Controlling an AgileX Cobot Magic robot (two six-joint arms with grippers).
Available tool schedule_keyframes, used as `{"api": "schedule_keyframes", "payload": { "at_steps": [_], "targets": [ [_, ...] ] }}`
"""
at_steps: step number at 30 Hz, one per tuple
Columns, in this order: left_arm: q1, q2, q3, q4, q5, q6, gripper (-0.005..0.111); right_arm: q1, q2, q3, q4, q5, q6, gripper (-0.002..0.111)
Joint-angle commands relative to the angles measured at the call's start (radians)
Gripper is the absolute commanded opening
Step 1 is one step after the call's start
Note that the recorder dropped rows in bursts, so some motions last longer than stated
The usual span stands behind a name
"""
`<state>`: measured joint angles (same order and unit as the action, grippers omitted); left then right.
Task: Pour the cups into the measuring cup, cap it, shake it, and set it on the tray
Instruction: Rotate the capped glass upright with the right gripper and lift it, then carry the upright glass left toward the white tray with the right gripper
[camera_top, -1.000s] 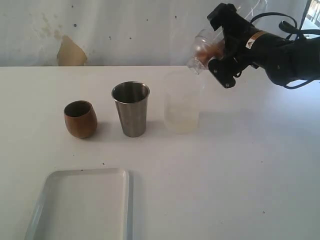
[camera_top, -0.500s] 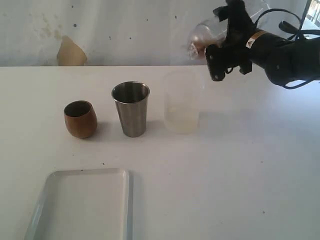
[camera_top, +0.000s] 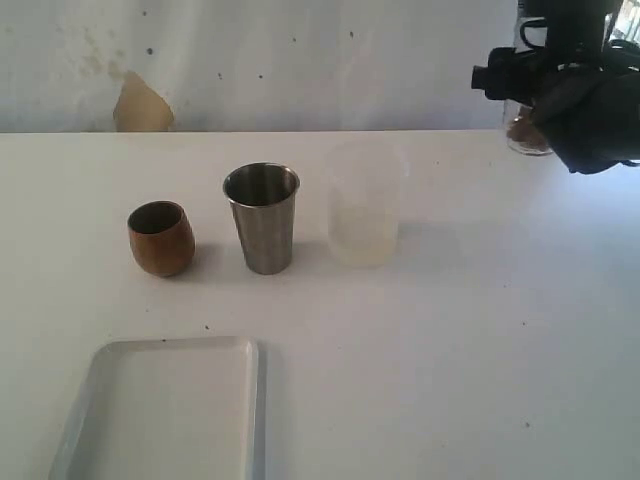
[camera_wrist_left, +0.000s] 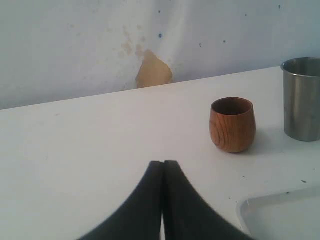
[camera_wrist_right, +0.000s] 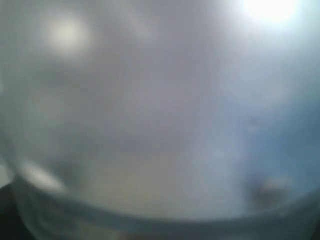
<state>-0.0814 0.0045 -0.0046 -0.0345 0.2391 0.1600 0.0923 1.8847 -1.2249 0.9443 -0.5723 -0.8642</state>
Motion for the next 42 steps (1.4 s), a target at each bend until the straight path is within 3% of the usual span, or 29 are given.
{"api": "schedule_keyframes", "payload": {
  "at_steps": [1,3,15,22,25,28,33,42],
  "targets": [
    [-0.001,-0.004,0.005,0.006,-0.007,-0.002,0.000,0.000,-0.087,-0.005,0.055,0.170,-0.075,0.000],
    [-0.001,-0.004,0.005,0.006,-0.007,-0.002,0.000,0.000,-0.165,-0.005,0.047,0.440,-0.161,0.000],
    [-0.001,-0.004,0.005,0.006,-0.007,-0.002,0.000,0.040,-0.458,0.012,0.080,0.975,-0.262,0.000],
    [-0.001,-0.004,0.005,0.006,-0.007,-0.002,0.000,0.052,-0.597,0.189,0.485,1.324,-0.681,0.000],
    [-0.001,-0.004,0.005,0.006,-0.007,-0.002,0.000,0.052,-0.599,0.286,0.690,1.551,-0.874,0.000],
    [-0.001,-0.004,0.005,0.006,-0.007,-0.002,0.000,0.058,-0.568,0.356,0.777,1.733,-1.019,0.000],
    [-0.001,-0.004,0.005,0.006,-0.007,-0.002,0.000,0.141,-0.506,0.376,0.775,1.741,-1.204,0.000],
    [-0.001,-0.004,0.005,0.006,-0.007,-0.002,0.000,0.379,-0.294,0.374,0.800,1.584,-1.270,0.000]
  ]
}}
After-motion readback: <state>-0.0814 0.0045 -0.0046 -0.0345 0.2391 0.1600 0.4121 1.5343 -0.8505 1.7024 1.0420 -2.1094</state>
